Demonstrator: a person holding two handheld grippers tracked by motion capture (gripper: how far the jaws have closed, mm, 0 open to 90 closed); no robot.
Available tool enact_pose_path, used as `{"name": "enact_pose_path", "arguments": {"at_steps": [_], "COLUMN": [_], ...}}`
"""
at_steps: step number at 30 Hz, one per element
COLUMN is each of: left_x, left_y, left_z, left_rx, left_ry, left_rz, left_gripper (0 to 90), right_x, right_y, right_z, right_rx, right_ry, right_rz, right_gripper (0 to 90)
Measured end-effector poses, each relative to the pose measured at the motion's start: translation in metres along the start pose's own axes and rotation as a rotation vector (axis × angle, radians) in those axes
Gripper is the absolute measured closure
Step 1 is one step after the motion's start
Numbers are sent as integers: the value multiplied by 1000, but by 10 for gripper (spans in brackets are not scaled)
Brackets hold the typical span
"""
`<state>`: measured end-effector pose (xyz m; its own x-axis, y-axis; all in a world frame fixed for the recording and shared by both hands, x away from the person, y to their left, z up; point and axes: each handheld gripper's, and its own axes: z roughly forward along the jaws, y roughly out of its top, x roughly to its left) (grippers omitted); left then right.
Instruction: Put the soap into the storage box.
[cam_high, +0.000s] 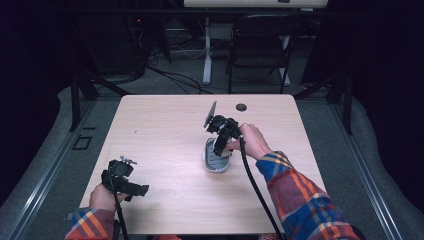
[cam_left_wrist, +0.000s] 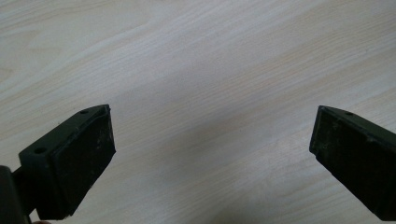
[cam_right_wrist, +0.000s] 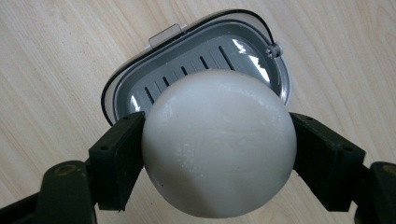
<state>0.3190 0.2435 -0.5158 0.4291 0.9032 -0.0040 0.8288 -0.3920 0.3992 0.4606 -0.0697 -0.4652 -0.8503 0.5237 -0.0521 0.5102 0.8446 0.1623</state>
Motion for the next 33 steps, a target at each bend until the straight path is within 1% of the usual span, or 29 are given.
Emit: {"name": "enact_pose_path", "arguments": {"at_steps": [2,10,12,19,23,24,29,33], "left_x": [0,0,0,0,0,0,0,0], "left_y": [1,1,1,1,1,1,1,1], "left_z": [0,1,1,1,1,1,1,1], "left_rx": [2,5,5,5,6,6,7,7], "left_ry": [-2,-4,-4,-5,-5,-5,-6,-5], "left_rz": [3,4,4,4,4,4,4,4], "left_gripper": [0,0,0,0,0,0,0,0], "right_x": [1,5,5,5,4,4,5,5], "right_y": [2,7,8,10,11,11,12,11], "right_z": [4,13,15,24,30,31,34,38], "right_rx": [-4,3,10,24,15,27,29,21], "right_ry": [10,19,18,26,31,28,26,24], "right_rz": [-2,-2,-12,-15,-14,-20,-21,-15], "right_gripper": [225,225,225,224,224,224,224,223]}}
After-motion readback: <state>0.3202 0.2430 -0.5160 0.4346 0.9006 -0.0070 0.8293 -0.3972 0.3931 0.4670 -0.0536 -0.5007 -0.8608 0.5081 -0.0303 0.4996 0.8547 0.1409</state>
